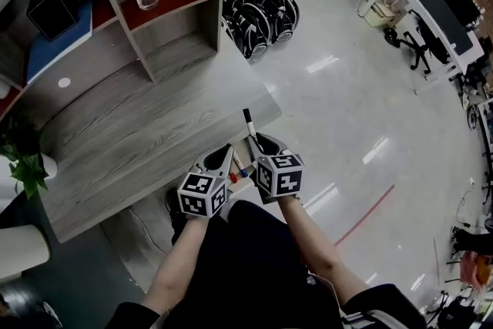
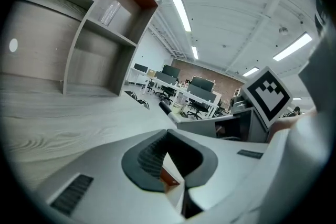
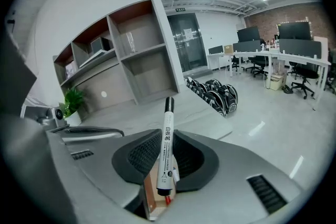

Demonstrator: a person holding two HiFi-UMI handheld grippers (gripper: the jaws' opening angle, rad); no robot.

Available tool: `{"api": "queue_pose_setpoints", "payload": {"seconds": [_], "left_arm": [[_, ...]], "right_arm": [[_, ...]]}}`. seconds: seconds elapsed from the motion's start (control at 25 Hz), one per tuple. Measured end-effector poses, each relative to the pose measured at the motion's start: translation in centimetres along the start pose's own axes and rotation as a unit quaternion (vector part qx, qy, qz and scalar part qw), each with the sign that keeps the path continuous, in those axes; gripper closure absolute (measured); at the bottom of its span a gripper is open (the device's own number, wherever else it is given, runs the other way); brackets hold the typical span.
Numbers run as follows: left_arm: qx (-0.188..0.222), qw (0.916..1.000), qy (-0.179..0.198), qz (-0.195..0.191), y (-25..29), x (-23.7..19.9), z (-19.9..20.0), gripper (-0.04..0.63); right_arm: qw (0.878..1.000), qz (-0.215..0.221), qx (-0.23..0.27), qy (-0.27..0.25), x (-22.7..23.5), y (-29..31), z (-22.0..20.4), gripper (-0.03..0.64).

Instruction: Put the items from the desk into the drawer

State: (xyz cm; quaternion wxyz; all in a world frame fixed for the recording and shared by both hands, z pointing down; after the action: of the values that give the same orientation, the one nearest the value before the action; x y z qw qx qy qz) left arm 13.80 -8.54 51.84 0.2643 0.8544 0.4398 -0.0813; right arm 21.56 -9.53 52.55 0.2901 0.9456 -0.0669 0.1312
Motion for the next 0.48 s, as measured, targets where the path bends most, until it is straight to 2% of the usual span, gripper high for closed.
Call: {"api": "queue_pose_setpoints", "payload": {"seconds": [0.48], "left_arm": [[-0.039, 0.9965, -0.055, 0.049, 1.4, 1.7, -6.6, 0.598]], "right_arm": [[0.999, 0.010, -0.050, 0.008, 4.0, -2.0, -5.8, 0.551]]}}
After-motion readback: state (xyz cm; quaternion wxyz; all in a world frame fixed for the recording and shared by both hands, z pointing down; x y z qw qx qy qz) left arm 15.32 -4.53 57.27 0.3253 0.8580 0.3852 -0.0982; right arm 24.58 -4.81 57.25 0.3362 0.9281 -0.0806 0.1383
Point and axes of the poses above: the fingertips, and each gripper's own axes: y forward along the fingers, x to its right, z out of its top, the point moved 1 cm from there along -y, backward along the fingers, and after that the axes turned 1 degree about y, right-handed, at the moved point
